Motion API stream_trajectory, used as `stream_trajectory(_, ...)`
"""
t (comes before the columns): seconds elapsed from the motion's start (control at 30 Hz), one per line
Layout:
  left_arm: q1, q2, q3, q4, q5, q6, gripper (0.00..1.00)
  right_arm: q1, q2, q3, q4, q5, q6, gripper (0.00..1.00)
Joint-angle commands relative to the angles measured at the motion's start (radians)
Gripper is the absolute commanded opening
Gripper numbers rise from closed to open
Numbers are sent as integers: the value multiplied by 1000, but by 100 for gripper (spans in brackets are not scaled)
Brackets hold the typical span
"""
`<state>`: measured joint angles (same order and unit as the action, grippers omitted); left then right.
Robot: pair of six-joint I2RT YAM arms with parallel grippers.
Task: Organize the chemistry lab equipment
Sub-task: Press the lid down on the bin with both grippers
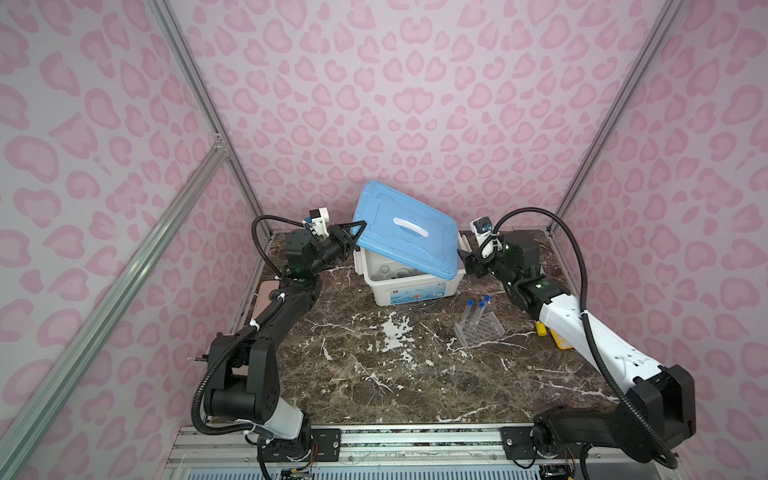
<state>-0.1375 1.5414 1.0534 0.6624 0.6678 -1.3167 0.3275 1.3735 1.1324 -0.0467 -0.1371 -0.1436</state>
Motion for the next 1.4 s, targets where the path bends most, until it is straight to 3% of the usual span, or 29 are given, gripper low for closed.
stream_trajectory(0.0,-8,-18,-14,71,-26,-6,10,-69,44,22,-17,-139,223,81)
stream_trajectory(0.23,-20,-41,-61,78,-60,-6,10,-152,160,87,-16,-286,387,79)
stream_trajectory(0.4,-37,-63,-102,89,-102,2,10,-200,256,135,4,-466,470,74)
stream_trajectory(0.8,-87,-86,-146,136,-213,3,9,-218,351,156,44,-549,559,70)
stream_trajectory(1.37,-138,-71,-180,169,-268,8,9,-221,455,228,109,-630,663,53)
